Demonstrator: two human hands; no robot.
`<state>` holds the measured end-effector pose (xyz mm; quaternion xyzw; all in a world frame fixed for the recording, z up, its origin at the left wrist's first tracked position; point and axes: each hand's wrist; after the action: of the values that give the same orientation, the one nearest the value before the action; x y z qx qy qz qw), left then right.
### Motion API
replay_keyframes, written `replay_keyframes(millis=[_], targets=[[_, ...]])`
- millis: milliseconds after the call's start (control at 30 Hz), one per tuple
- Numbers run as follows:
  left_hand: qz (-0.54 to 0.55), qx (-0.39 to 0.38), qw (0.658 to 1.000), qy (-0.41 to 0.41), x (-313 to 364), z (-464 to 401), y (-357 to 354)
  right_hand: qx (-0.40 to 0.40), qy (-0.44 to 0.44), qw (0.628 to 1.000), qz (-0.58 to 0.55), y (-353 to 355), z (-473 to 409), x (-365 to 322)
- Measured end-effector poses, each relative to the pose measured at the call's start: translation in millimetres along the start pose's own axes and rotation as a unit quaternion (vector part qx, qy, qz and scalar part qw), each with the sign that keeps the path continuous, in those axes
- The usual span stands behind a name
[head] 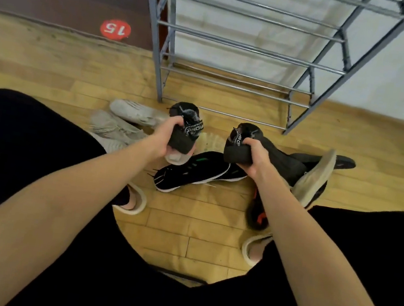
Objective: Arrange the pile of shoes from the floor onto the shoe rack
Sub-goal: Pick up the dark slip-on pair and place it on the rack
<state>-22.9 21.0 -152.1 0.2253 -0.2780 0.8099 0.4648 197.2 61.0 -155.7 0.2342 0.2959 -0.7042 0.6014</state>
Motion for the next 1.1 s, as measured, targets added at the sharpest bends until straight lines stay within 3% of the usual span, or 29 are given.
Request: replay_keyframes(millis=[233,433,633,867,1100], targets=[[-0.018,-0.012,1.000,0.001,51,-74,5,0.018,0.041,0.999,-0.005,-36,-80,-25],[0.106,-0.052,0.993,-0.007,70,-148,22,-0.009,0.017,1.000,-0.021,-69,-160,-26],[0.149,-0.001,0.989,-0.009,64,-212,37,-0.041,0.057,0.997,-0.030,-107,-227,-18],[0.123,0.027,0.991,-0.049,71,-272,29,-0.009,0.087,0.995,-0.052,-150,-291,-22],[0.061,0.003,0.996,-0.065,91,-311,27,-0.002,0.101,0.995,-0.017,-167,-328,-27]])
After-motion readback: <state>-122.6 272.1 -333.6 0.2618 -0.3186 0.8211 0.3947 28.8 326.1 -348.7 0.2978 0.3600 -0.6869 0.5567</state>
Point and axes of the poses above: each hand's wrist, its own z-axis away from the middle knuckle, its own y-axis out of the back of the hand, x = y × z, and after that the axes turned 3 degrees about -x, right-handed
